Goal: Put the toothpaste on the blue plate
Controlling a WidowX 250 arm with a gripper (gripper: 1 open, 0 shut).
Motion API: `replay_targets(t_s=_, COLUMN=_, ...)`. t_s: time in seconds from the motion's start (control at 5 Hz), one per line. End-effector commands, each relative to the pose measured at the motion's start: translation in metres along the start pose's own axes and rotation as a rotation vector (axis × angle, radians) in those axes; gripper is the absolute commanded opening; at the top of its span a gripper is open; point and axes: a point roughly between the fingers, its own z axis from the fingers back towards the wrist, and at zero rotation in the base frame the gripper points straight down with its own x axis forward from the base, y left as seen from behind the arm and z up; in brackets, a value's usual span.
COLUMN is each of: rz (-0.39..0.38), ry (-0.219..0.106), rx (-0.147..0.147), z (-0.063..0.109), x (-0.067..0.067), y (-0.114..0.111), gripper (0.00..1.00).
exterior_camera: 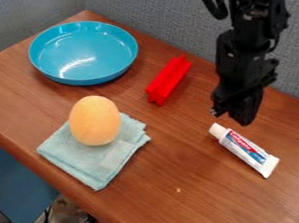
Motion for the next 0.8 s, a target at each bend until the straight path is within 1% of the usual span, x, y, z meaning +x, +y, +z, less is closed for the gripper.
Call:
replay_targets(t_s=0.0, rz=0.015, ry=0.007, rx=-0.058, z=0.0124, x=-0.0008, y=-0.0156, gripper=0.0)
replay_targets(t_s=0.4, rz=0.044, ry=0.012, rx=-0.075, z=0.007, x=0.0041, y=-0.0212, gripper=0.0)
replay_targets(t_s=0.6, rz=0.042, ry=0.017, rx=-0.083, z=0.007, x=0.0052, y=-0.0218, gripper=0.0)
